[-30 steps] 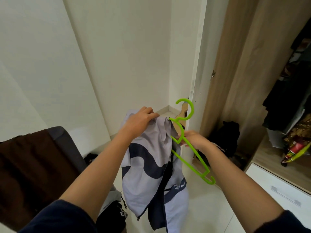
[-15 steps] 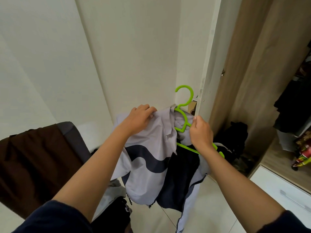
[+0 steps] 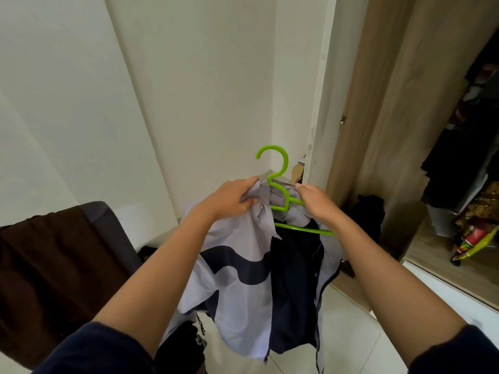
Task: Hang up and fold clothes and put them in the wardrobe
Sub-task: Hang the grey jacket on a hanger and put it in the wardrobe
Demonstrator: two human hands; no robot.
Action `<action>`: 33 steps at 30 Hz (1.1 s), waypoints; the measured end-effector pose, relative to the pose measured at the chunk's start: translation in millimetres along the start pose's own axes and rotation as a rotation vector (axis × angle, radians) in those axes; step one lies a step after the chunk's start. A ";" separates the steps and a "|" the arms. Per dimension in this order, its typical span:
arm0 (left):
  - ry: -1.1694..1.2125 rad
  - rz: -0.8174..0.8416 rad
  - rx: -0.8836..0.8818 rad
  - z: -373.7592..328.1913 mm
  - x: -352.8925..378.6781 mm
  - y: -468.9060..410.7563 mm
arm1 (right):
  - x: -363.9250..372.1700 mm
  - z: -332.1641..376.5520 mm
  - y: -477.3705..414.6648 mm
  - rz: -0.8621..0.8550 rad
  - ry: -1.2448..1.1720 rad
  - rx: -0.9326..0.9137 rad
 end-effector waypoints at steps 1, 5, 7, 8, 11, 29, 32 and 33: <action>-0.026 -0.017 0.019 -2.9 -3.1 -1.4 | -0.7 1.4 3.7 0.048 -0.052 0.001; -0.096 -0.044 0.086 -18.0 -15.1 -5.6 | 3.2 3.4 17.2 0.301 -0.291 -0.040; -0.113 -0.046 0.100 -24.6 -19.1 -5.7 | 2.6 9.5 24.8 0.396 -0.405 -0.103; -0.114 -0.050 0.110 -27.1 -20.4 -5.3 | 0.7 14.7 29.7 0.405 -0.406 -0.121; -0.133 -0.063 0.150 -35.9 -20.6 -2.7 | -12.6 12.3 26.6 0.170 -0.189 -0.160; -0.581 -0.365 0.085 -29.3 -35.4 20.2 | -70.4 -23.4 23.2 -0.517 0.371 0.032; -0.608 -0.369 0.068 -25.4 -37.1 21.8 | -78.5 -29.5 25.4 -0.564 0.349 0.060; -0.615 -0.365 0.054 -23.0 -36.7 21.7 | -82.8 -34.5 24.9 -0.580 0.315 0.090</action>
Point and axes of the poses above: each hand's wrist, its own y-axis away from the middle knuckle, its own x-axis out of the palm, z = x × y, the point moved 8 cm from there along -y, towards the middle knuckle, and after that the axes turned 6 degrees about x, right-handed, at the moved point
